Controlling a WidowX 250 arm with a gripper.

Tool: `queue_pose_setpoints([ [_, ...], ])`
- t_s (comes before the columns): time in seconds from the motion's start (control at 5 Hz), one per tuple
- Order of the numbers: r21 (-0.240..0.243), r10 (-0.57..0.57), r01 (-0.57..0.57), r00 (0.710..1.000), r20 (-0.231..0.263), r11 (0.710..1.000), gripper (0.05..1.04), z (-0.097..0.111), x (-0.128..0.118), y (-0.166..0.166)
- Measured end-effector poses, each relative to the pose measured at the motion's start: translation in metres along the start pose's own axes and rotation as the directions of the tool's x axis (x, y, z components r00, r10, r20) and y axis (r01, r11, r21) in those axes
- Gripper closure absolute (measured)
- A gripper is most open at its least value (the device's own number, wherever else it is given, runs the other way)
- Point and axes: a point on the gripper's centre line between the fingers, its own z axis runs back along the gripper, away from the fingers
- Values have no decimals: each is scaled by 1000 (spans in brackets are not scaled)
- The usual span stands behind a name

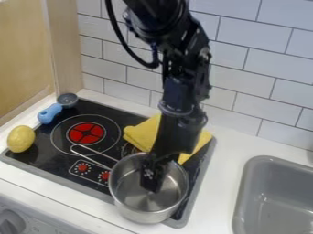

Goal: Take the silver pot and place it on the left burner

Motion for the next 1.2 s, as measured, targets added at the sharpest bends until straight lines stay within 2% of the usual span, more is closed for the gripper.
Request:
queue_pose_setpoints([
  [0.4,12,-33,33,999,4,999,740,-1,3,10],
  [0.6,12,-35,34,999,1,999,943,-1,2,10],
  [0.8,1,-32,32,999,-3,999,1015,-1,2,9],
  [1.2,-10,-39,39,999,-4,999,1020,0,4,6],
])
